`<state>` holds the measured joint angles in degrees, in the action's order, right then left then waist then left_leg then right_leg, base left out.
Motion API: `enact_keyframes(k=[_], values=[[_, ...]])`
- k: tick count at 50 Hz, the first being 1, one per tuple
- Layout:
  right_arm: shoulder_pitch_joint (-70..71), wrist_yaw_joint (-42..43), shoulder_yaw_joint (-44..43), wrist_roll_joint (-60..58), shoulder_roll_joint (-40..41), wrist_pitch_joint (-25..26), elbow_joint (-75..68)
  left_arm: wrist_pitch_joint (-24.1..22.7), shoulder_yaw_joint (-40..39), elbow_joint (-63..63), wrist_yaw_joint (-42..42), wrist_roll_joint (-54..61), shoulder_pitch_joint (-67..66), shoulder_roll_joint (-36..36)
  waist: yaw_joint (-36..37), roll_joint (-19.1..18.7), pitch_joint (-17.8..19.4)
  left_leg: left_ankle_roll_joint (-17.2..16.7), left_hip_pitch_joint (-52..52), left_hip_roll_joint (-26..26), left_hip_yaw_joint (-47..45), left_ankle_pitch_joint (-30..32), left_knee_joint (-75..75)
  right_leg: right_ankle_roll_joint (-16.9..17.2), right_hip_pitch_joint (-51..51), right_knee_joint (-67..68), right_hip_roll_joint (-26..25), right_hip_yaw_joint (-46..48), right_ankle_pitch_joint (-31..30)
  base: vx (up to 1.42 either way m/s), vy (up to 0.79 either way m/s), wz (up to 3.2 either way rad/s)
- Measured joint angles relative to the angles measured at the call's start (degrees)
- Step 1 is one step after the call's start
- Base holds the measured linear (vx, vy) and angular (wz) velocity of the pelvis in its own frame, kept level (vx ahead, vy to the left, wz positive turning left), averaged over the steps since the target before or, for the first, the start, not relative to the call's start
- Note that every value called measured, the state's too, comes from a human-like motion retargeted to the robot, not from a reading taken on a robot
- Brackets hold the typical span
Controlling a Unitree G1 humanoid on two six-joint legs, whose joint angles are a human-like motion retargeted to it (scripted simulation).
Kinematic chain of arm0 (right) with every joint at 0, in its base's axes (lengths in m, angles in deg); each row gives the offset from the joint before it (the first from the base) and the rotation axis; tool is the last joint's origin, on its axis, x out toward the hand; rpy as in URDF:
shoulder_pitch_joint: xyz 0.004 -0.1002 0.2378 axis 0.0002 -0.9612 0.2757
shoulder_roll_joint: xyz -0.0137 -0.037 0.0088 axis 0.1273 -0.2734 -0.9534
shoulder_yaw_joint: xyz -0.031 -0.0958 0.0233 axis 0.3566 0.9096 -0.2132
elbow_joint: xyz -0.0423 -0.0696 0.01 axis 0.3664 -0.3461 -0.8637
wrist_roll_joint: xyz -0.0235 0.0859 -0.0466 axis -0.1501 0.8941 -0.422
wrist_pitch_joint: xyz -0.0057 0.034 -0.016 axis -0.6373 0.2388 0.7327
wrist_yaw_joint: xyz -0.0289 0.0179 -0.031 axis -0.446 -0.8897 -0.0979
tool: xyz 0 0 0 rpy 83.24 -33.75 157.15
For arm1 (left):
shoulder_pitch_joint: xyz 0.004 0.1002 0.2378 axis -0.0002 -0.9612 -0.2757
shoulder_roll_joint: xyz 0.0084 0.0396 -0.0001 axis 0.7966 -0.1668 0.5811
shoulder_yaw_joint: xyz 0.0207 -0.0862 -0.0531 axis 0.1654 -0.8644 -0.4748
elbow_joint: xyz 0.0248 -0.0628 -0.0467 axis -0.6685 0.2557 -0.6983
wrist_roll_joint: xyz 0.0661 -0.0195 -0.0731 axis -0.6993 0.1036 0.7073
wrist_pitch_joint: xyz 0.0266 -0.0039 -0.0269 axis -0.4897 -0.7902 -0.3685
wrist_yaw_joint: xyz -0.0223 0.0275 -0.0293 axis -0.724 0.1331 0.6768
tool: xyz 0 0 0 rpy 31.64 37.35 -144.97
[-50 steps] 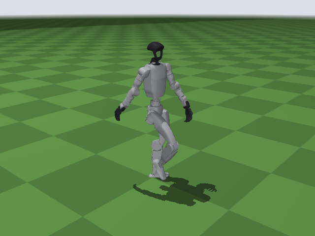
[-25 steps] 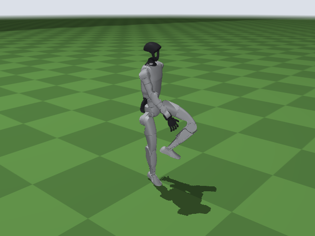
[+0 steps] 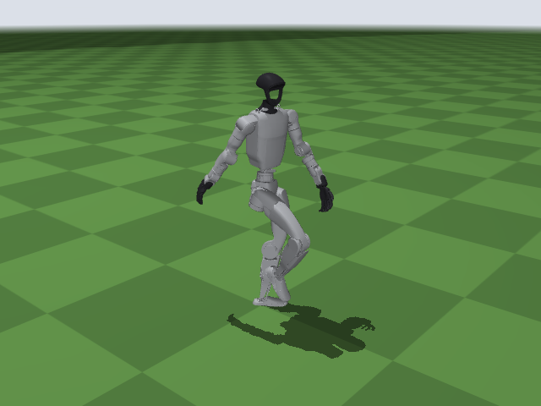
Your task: In place motions
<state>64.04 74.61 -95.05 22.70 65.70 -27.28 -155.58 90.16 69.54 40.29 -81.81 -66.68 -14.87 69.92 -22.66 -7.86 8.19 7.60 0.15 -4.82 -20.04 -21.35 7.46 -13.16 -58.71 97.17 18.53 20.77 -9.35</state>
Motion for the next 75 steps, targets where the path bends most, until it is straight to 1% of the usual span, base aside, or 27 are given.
enact_keyframes(k=[3,6,8,10,11,12,13,14,15,17,18,20,22,23,25,28,30,33,36,38,41,44,50,57,63,68,75], values=[[0.9,-3.1,0.9,-2.7,2.0,0.8,0.0,-1.4,5.0,-2.4,-0.1,-2.7,-2.5,-0.4,4.0,1.1,-2.6,-0.9,-0.2,0.6,-1.0,0.3,-0.7,-0.5,3.9,-3.9,-0.3,-1.6,0.9,0.08,-0.08,-0.48],[4.6,-9.9,3.2,-11.2,4.1,2.4,0.0,-0.8,4.6,0.3,-3.2,-6.2,-5.7,-2.8,8.4,2.2,-4.8,-3.0,-1.9,0.2,-3.7,-0.4,-1.8,0.8,14.6,-15.7,-5.7,-3.5,-1.1,0.0,-0.09,-0.87],[8.0,-15.9,5.4,-18.6,5.5,1.3,0.0,-1.2,1.9,5.0,-4.5,-6.7,-8.3,-5.2,10.5,1.9,-7.0,-4.2,-2.3,-0.4,-4.8,-1.0,-2.3,2.8,23.7,-29.3,-11.8,-5.7,-3.3,0.01,-0.07,-0.77],[11.1,-22.6,8.1,-25.8,7.2,-0.5,2.4,-1.8,-2.6,12.0,-4.8,-5.4,-10.6,-7.6,11.6,1.8,-8.8,-5.2,-2.7,-0.6,-5.9,-1.5,-2.6,5.7,34.9,-48.8,-18.0,-10.1,-6.6,0.02,-0.09,-0.29],[12.3,-25.9,9.3,-28.7,8.1,-1.4,5.2,-1.6,-5.2,16.2,-5.4,-4.5,-11.4,-8.1,10.8,2.3,-8.9,-5.3,-2.8,0.1,-4.8,-2.0,-2.3,6.7,41.7,-61.1,-18.5,-10.4,-9.9,-0.01,-0.11,0.5],[13.6,-28.6,10.5,-31.4,8.8,-2.5,8.0,-1.1,-7.6,20.1,-6.2,-3.5,-12.3,-8.4,10.2,3.1,-9.1,-5.4,-2.8,1.1,-3.9,-2.6,-1.8,8.1,48.0,-72.0,-19.1,-10.6,-8.9,-0.04,-0.13,0.85],[15.1,-30.5,11.7,-33.7,9.5,-3.7,10.9,-0.1,-9.6,23.3,-7.3,-2.5,-13.5,-8.2,10.0,4.5,-9.5,-5.4,-2.4,2.7,-3.3,-3.3,-1.1,10.0,53.4,-80.2,-19.7,-10.6,0.8,-0.05,-0.17,0.32],[16.5,-31.3,13.4,-36.1,10.0,-4.9,13.6,2.2,-11.1,24.4,-8.1,-1.1,-15.5,-7.6,11.1,5.9,-10.3,-5.6,-2.0,3.9,-4.2,-4.2,-0.4,9.3,56.8,-85.7,-18.7,-4.2,6.8,-0.04,-0.2,-0.38],[18.0,-31.6,15.3,-38.6,10.6,-6.1,16.2,5.1,-12.3,24.4,-8.6,0.5,-18.0,-7.0,12.9,7.4,-11.3,-5.9,-1.6,5.0,-5.8,-5.0,0.3,7.3,59.4,-89.9,-16.8,5.5,11.0,0.06,-0.18,-0.59],[19.7,-28.7,18.4,-42.4,10.6,-6.7,20.5,9.3,-12.4,24.4,-5.7,4.6,-22.3,-6.5,16.2,9.7,-13.9,-6.1,-0.1,6.9,-6.7,-5.2,1.7,10.9,57.0,-94.5,-15.9,-5.0,6.4,0.13,-0.15,-0.46],[20.5,-27.4,19.1,-44.3,10.1,-7.1,22.8,10.0,-12.3,24.4,-3.5,6.8,-23.7,-6.6,19.5,10.0,-14.9,-5.9,1.2,6.5,-8.0,-5.0,2.5,12.8,56.2,-95.8,-15.0,-7.8,4.9,0.01,-0.14,-0.66],[22.3,-24.3,20.1,-49.5,8.8,-10.5,26.9,8.4,-15.3,24.4,-0.2,9.5,-25.2,-6.8,23.7,10.0,-14.1,-6.5,2.0,5.1,-9.3,-4.6,3.0,13.9,55.4,-95.5,-14.4,-6.6,4.8,-0.17,-0.13,-0.79],[23.9,-18.9,22.8,-53.2,8.4,-13.2,29.5,5.3,-19.6,24.4,-0.2,11.9,-26.4,-6.5,25.3,10.4,-11.3,-7.2,-0.9,4.8,-11.7,-4.5,1.2,12.0,54.5,-94.2,-15.9,-10.2,4.2,-0.16,-0.1,-0.77],[24.5,-16.1,24.0,-53.7,8.2,-13.6,30.2,4.5,-20.7,24.4,-1.2,12.8,-27.0,-6.4,24.2,10.3,-10.1,-7.0,-2.0,5.1,-11.3,-4.3,0.3,11.7,55.2,-94.3,-16.1,-10.8,4.0,-0.08,-0.07,-0.05],[24.7,-12.2,25.8,-53.4,8.1,-13.6,30.6,4.8,-22.3,24.4,-2.6,13.4,-28.2,-6.2,21.8,9.4,-9.4,-7.4,-3.1,4.6,-10.6,-4.0,-1.2,11.1,55.8,-94.4,-16.8,-9.2,4.0,-0.01,-0.04,0.35],[21.7,-13.2,26.1,-50.6,9.1,-13.8,27.7,7.1,-23.8,24.4,-1.7,11.0,-30.4,-5.9,17.6,8.2,-11.6,-8.5,-2.5,3.9,-8.4,-3.3,-1.7,11.4,56.5,-94.9,-17.1,-7.9,4.2,0.16,-0.02,0.58],[19.6,-15.2,25.0,-47.3,9.6,-13.6,22.9,7.3,-23.9,24.4,-0.6,9.6,-30.9,-6.0,15.8,7.7,-13.9,-8.6,-1.2,3.7,-6.8,-3.3,-1.5,11.5,56.3,-95.6,-16.9,-6.4,4.3,0.17,0.0,0.62],[18.6,-18.2,20.8,-43.3,9.8,-11.2,12.3,5.9,-22.7,24.4,-1.1,8.0,-29.0,-6.1,17.5,8.1,-14.8,-8.7,-1.0,4.1,-7.0,-3.1,-2.0,11.0,56.0,-95.6,-17.0,-6.4,4.5,0.03,0.0,0.1],[18.7,-19.4,16.9,-39.4,9.1,-4.7,2.0,4.6,-21.5,23.9,-2.6,6.9,-25.9,-6.6,19.1,8.4,-13.9,-8.9,-2.1,4.2,-7.6,-2.7,-2.7,10.9,56.3,-95.3,-17.0,-6.9,4.3,-0.03,0.0,-0.14],[17.0,-18.0,15.8,-35.3,8.3,-0.4,0.0,4.2,-20.9,22.5,-3.2,6.0,-24.2,-7.2,19.1,8.1,-13.8,-9.0,-2.2,4.1,-7.5,-2.6,-3.0,10.9,56.5,-95.5,-17.1,-6.8,4.3,-0.03,0.0,-0.01],[13.9,-14.6,15.4,-30.8,7.4,1.9,0.0,3.5,-19.4,20.2,-3.7,4.4,-23.0,-7.8,17.9,7.6,-14.7,-9.2,-1.7,4.0,-7.2,-2.4,-3.4,10.9,56.1,-95.7,-17.2,-6.6,4.3,0.0,0.0,0.0],[12.3,-12.5,14.5,-30.3,7.2,0.8,0.0,3.3,-17.2,18.7,-4.2,2.5,-22.0,-7.8,17.4,7.1,-15.5,-9.4,-1.4,3.9,-7.6,-2.4,-4.0,11.0,55.3,-95.7,-17.4,-7.0,4.2,-0.02,0.0,-0.08],[13.1,-13.7,15.4,-35.3,7.4,-3.1,0.3,2.8,-13.9,17.7,-5.5,-0.3,-20.5,-7.1,17.4,6.2,-15.2,-10.0,-2.4,3.3,-9.6,-2.6,-5.4,11.0,53.9,-95.1,-18.2,-9.0,3.7,-0.05,-0.02,-0.32],[15.1,-14.4,17.8,-39.1,9.1,-4.7,6.8,1.9,-14.2,18.4,-6.1,-0.4,-20.8,-6.7,16.3,5.2,-14.2,-10.7,-3.2,2.5,-11.0,-2.9,-6.1,10.7,53.1,-94.9,-19.2,-10.1,2.8,-0.06,-0.03,-0.19],[16.0,-16.1,19.9,-39.2,10.1,-6.7,11.5,2.1,-15.3,19.3,-8.2,-1.6,-22.3,-5.9,16.1,4.4,-13.9,-11.2,-2.4,1.2,-10.6,-3.0,-5.8,10.6,52.4,-94.6,-20.0,-9.4,2.5,-0.01,-0.01,-0.01],[16.3,-16.0,21.3,-37.8,10.1,-7.3,11.7,2.5,-15.5,19.4,-7.2,-4.2,-23.5,-4.2,16.9,4.8,-13.5,-11.0,-0.4,0.6,-7.9,-2.0,-5.1,10.4,53.0,-95.0,-20.2,-6.8,3.0,-0.02,-0.05,0.4],[15.8,-15.2,20.0,-37.4,8.7,-6.9,8.3,4.0,-14.4,19.3,-7.4,-6.2,-23.9,-2.6,21.7,7.4,-11.6,-9.5,6.2,2.2,-0.8,0.2,-0.6,10.2,55.4,-96.6,-18.2,1.2,4.5,-0.05,-0.03,1.03]])
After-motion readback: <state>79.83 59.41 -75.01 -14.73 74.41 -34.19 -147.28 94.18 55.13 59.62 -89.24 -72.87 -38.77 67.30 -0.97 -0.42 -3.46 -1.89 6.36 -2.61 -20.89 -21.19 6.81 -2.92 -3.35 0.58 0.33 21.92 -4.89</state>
